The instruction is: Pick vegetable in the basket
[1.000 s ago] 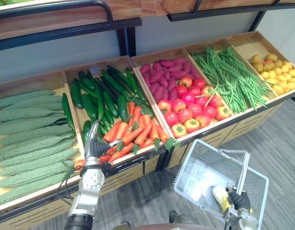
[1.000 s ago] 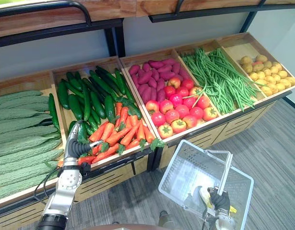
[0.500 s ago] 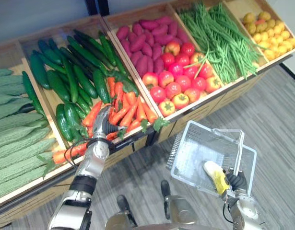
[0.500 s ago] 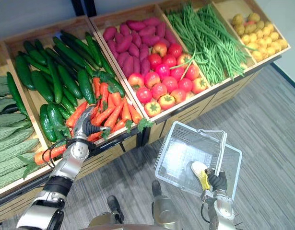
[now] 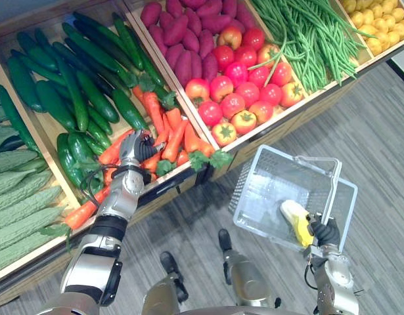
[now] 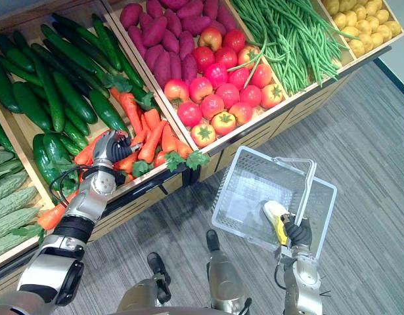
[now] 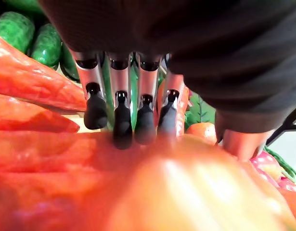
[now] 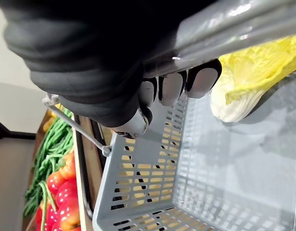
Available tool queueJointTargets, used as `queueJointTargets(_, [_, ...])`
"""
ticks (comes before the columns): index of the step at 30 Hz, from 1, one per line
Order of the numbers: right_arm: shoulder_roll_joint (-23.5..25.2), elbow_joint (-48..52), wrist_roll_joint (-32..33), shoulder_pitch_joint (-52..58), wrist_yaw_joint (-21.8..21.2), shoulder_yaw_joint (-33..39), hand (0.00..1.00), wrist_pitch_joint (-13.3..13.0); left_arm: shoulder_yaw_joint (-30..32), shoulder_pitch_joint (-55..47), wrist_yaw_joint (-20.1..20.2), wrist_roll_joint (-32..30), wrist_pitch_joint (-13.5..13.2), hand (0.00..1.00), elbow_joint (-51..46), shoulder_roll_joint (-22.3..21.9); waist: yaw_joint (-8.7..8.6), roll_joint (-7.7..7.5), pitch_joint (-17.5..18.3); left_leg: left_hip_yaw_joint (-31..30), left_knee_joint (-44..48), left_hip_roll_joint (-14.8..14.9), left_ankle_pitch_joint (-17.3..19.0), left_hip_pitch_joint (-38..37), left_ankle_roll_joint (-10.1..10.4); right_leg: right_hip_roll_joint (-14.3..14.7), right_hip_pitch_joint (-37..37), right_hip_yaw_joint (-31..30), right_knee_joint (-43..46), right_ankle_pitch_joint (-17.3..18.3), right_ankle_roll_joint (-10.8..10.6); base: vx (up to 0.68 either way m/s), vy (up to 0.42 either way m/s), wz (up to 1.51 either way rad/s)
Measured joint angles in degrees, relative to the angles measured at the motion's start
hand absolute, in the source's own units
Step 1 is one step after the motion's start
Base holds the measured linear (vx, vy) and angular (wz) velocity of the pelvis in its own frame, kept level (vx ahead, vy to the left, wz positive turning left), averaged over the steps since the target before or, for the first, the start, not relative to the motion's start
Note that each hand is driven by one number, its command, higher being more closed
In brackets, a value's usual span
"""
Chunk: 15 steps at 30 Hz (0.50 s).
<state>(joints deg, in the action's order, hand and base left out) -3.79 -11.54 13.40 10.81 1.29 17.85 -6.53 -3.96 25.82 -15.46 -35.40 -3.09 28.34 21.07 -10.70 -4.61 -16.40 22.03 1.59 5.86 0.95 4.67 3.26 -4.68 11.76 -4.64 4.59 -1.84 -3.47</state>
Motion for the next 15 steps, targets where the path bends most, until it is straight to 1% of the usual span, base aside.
queueJointTargets(1, [0.1,0.0,0.0,0.5,0.0,0.0,1.00,0.0,0.4,-2.2,-1.1,0.0,-0.1,1.00,-4.0,-0.2,0.28,0.10,-0.1,0.0,-0.5,0.0,0.0,-0.8,0.0,0.1,-0.6,0.0,-0.2,0.0,0.0,0.00,0.000,0.00])
queueJointTargets(5, [0.6,0.0,0.0,1.3,0.0,0.0,1.00,0.0,3.7,-6.0,-3.0,0.0,-0.1,1.00,-11.3,-0.8,0.51,0.24,-0.1,-0.3,-0.8,-0.1,0.0,-1.7,0.0,0.1,-1.9,0.3,-0.8,0.0,0.0,0.00,-0.001,0.05])
queueJointTargets(8, [1.0,0.0,0.0,2.2,0.0,0.3,1.00,-0.1,7.0,-7.9,-4.6,-0.1,-0.1,1.00,-16.9,-2.1,0.75,0.63,0.0,-1.0,-0.8,-0.1,0.0,-2.2,0.0,0.0,-2.7,1.0,-1.0,0.0,0.0,0.01,-0.002,0.12])
queueJointTargets(10, [1.1,0.0,0.0,2.4,0.0,0.3,1.00,-0.1,8.7,-10.3,-6.0,-0.2,-0.1,1.00,-20.2,-3.0,0.79,1.26,0.1,-1.4,-0.9,-0.1,0.0,-2.9,0.0,0.0,-3.8,1.2,-1.2,0.0,0.0,0.01,0.002,0.09])
queueJointTargets(12, [1.1,0.0,0.0,2.8,-0.1,0.3,1.00,-0.1,9.3,-12.0,-6.4,-0.2,-0.1,1.00,-21.4,-3.3,0.92,1.87,0.4,-1.5,-1.2,-0.1,0.0,-3.5,0.0,0.0,-4.6,1.2,-1.7,0.0,0.0,0.00,0.001,0.03])
queueJointTargets(14, [1.1,0.0,0.0,3.0,-0.2,0.3,1.00,-0.1,10.2,-13.3,-7.3,-0.2,-0.1,1.00,-22.9,-4.4,1.36,2.53,0.8,-1.5,-1.3,-0.1,0.0,-3.5,0.0,0.0,-4.6,1.2,-1.7,0.0,0.0,0.00,0.000,0.00])
queueJointTargets(15, [1.1,0.0,0.0,3.3,-0.2,0.4,1.00,-0.1,10.8,-13.9,-7.5,-0.2,-0.1,1.00,-24.2,-5.6,2.04,2.98,1.0,-1.5,-1.3,-0.1,0.0,-3.5,0.0,0.0,-4.6,1.2,-1.8,0.0,0.0,0.00,0.000,0.00])
